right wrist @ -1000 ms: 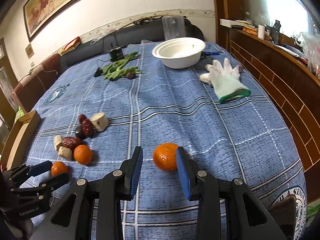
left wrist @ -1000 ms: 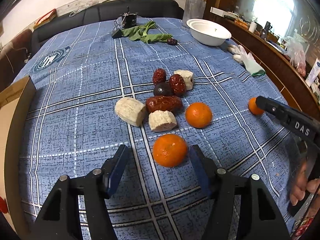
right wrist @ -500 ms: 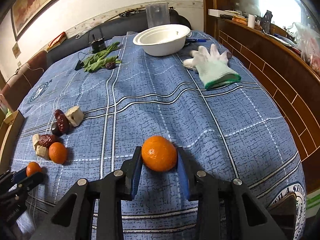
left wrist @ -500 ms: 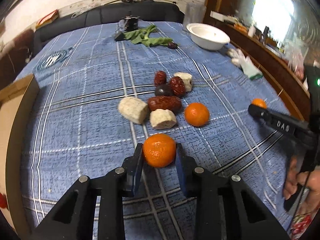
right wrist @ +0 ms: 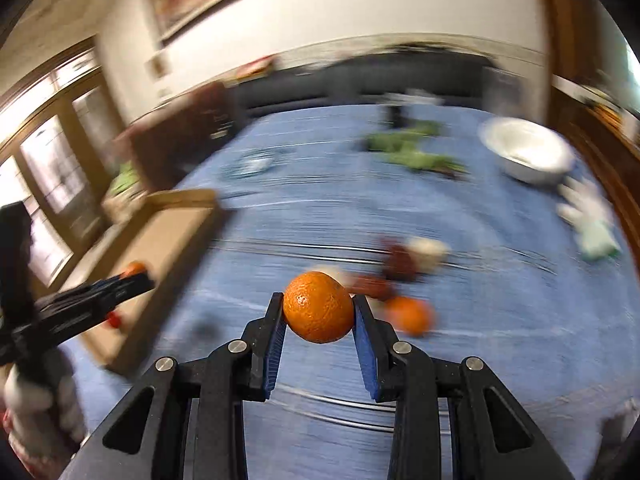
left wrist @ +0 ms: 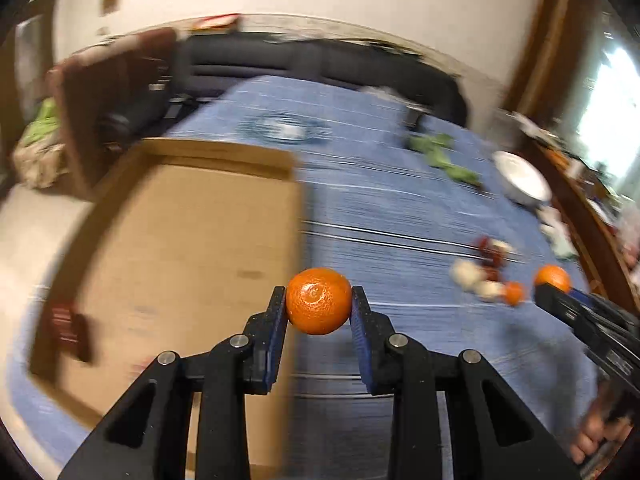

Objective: Organize fruits
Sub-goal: 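Carry both mandarins into the cardboard box and open both tools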

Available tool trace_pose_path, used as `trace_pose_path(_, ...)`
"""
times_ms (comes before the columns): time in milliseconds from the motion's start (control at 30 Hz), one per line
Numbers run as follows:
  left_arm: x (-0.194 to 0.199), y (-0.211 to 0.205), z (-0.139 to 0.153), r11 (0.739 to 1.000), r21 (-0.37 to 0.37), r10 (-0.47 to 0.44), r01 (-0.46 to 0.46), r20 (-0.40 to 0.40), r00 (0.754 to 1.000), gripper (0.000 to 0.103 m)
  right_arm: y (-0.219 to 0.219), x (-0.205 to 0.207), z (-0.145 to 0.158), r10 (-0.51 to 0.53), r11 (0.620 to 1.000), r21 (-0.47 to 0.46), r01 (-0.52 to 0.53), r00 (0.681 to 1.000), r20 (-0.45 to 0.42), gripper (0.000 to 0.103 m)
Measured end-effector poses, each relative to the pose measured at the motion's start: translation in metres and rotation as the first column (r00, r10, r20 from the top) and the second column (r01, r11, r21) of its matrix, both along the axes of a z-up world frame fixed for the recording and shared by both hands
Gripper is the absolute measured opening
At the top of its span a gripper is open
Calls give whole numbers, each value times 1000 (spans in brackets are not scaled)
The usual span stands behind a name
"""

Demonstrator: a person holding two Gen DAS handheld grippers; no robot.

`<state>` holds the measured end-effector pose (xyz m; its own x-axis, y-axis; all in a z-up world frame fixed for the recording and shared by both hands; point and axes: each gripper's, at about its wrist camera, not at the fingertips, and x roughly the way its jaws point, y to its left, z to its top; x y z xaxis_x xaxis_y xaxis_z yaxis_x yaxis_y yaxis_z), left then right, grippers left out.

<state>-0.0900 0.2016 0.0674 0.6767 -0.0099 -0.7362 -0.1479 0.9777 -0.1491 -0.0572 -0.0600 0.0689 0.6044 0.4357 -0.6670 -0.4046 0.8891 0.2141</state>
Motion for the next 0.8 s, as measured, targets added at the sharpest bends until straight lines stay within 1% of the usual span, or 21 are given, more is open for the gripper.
trace_pose_path(100,1,46,-4,995,46,89,-87,-39,995,30,64,-3,4,143,989,32,-143,989,-20,36)
trace_pose_path(133,2,60,-6,992,54,116,-113,-48,992,30,91,-4,4,204,978,54,-202,978,-37,36)
trace_pose_path(200,6,87,-14,984,66,170,-165,-80,982,30,127,-4,1,271,961,67,-268,961,-51,37)
trace_pose_path(233,9,99,-19,981,61,190,-184,-97,977,30,153,-3,-4,305,951,61,-301,951,-59,37)
trace_pose_path(333,12,128,-32,974,31,224,-222,-142,964,30,199,2,-19,357,934,56,-353,928,-104,37)
trace_pose_path(433,8,137,-38,973,23,230,-229,-156,961,30,242,3,-36,390,919,-3,-393,912,-125,37)
trace_pose_path(500,7,141,-43,973,12,230,-231,-164,959,30,253,8,-45,398,914,-28,-406,907,-140,37)
trace_pose_path(567,5,143,-43,972,10,232,-233,-154,960,30,262,9,-53,401,910,-43,-412,902,-161,38)
trace_pose_path(633,8,149,-44,973,-19,223,-228,-152,963,31,268,7,-58,401,908,-54,-415,900,-169,38)
trace_pose_path(767,6,157,-43,971,-67,219,-230,-145,965,33,275,5,-59,399,907,-78,-413,904,-152,38)
trace_pose_path(800,3,158,-41,970,-85,215,-227,-136,967,35,276,3,-59,399,907,-82,-413,905,-146,38)
